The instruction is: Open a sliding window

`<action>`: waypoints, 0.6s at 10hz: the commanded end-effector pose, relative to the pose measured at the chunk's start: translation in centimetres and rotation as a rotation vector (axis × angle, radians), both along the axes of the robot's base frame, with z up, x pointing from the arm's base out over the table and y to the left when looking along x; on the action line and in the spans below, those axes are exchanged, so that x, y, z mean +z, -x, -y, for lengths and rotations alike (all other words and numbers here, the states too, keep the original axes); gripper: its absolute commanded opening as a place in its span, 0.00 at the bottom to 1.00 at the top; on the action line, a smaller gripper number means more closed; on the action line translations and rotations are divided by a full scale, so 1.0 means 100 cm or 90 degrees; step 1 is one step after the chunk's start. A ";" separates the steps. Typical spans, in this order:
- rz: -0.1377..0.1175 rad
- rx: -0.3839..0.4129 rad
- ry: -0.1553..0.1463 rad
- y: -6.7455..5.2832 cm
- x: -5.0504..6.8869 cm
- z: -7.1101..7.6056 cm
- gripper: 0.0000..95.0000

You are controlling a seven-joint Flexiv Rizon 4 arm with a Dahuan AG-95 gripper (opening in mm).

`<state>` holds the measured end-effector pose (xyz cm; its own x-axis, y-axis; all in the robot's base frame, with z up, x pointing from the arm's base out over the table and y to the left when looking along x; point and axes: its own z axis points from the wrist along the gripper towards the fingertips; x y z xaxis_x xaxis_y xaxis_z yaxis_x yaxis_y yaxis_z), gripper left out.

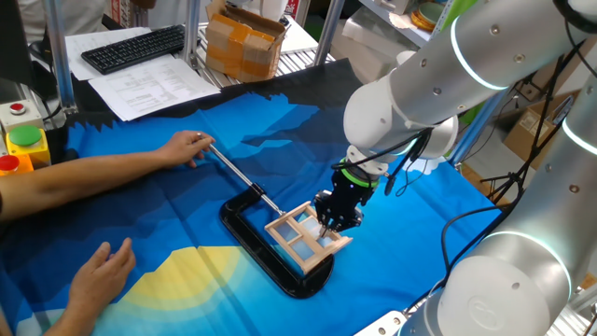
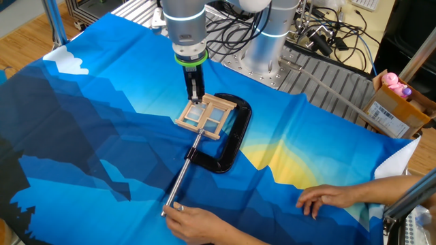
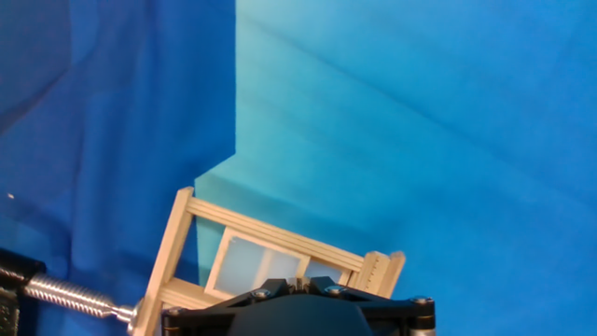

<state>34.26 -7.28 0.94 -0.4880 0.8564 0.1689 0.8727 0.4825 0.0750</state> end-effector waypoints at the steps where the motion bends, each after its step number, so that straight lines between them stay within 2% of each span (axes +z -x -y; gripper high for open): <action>1: 0.003 -0.021 -0.007 0.000 0.001 -0.001 0.00; 2: 0.003 -0.026 -0.007 0.000 0.001 -0.001 0.00; 4: 0.017 -0.056 -0.017 0.000 0.000 -0.002 0.00; 6: 0.021 -0.057 -0.016 0.000 -0.001 -0.002 0.00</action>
